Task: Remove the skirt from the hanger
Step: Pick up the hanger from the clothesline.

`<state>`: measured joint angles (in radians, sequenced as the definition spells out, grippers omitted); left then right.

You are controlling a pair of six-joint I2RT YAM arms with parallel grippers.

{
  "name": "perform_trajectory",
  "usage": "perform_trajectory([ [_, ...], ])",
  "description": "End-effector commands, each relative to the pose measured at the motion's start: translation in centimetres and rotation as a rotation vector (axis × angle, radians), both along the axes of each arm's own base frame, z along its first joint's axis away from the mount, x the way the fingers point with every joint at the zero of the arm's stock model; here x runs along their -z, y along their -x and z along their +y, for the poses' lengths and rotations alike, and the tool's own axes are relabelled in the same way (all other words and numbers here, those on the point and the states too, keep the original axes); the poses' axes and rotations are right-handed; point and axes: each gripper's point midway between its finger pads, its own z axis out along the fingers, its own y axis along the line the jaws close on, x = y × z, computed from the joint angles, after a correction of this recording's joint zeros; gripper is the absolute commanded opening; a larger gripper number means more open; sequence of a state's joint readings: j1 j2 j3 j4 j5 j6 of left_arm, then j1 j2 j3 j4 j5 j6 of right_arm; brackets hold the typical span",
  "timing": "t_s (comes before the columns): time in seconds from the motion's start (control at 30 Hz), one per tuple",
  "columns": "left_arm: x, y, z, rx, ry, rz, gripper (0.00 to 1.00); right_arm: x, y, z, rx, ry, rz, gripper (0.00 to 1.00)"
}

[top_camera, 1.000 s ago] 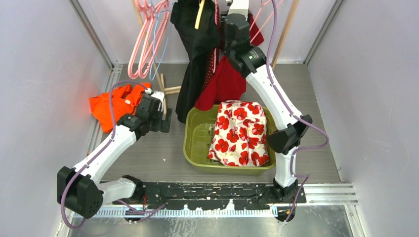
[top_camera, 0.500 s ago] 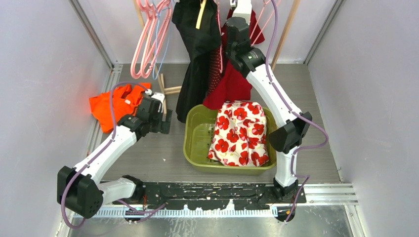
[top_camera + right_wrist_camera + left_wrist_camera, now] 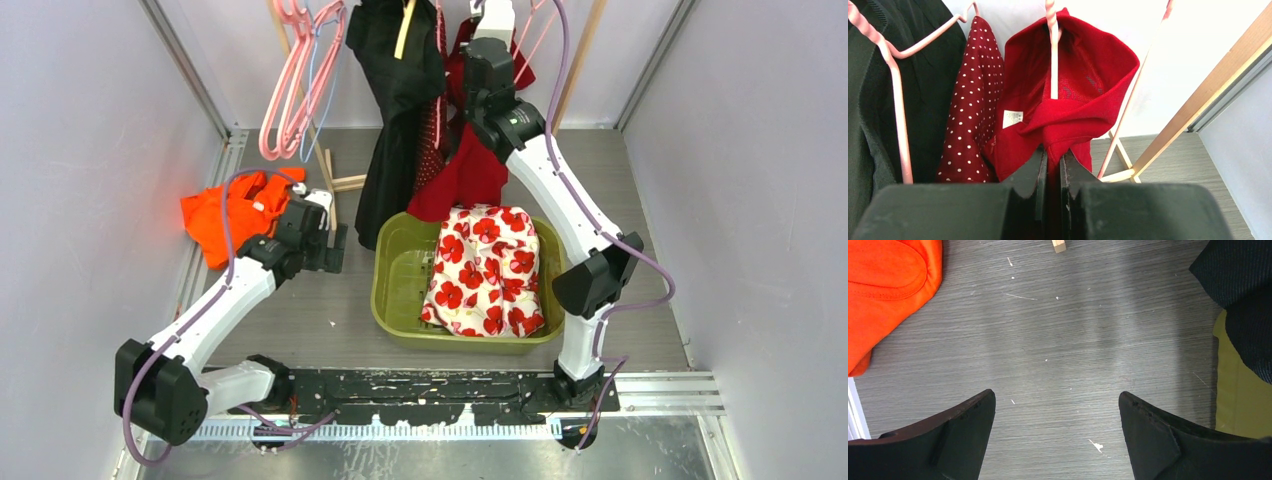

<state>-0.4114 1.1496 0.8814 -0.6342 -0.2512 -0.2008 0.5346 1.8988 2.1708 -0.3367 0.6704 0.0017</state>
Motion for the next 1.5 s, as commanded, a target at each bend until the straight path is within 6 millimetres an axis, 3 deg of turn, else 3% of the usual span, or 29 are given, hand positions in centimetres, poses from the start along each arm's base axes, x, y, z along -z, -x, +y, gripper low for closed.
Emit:
perform_trajectory([
  [0.0, -1.6, -0.9, -0.3, 0.002, 0.023, -0.078, 0.92, -9.0, 3.1, -1.1, -0.044, -0.091, -0.227, 0.01],
  [0.2, -1.8, -1.0, -0.4, 0.004, 0.029, -0.089, 0.93, -12.3, 4.4, -1.2, -0.074, -0.096, -0.302, 0.01],
  [0.53, -2.0, -0.9, -0.1, -0.003, 0.021, -0.096, 0.92, -15.0, 3.9, -1.1, -0.042, -0.048, -0.395, 0.01],
  [0.77, -1.9, -0.9, 0.1, -0.008, 0.011, -0.096, 0.93, -16.6, 4.9, -2.0, -0.021, -0.056, -0.450, 0.01],
  [0.97, -1.6, -1.0, -0.1, -0.004, 0.013, -0.087, 0.92, -16.0, 6.3, -2.5, -0.025, -0.058, -0.480, 0.01],
  [1.07, -1.4, -1.1, -0.2, 0.000, 0.015, -0.080, 0.93, -15.1, 6.2, -2.1, -0.040, 0.049, -0.480, 0.01],
  [1.27, -1.4, -1.1, -0.3, 0.002, 0.016, -0.080, 0.92, -11.4, 3.8, -2.2, 0.077, 0.474, -0.417, 0.01],
  [1.47, -1.3, -1.0, -0.1, 0.000, 0.011, -0.078, 0.92, -6.1, -0.7, -0.6, 0.194, 0.817, -0.412, 0.01],
])
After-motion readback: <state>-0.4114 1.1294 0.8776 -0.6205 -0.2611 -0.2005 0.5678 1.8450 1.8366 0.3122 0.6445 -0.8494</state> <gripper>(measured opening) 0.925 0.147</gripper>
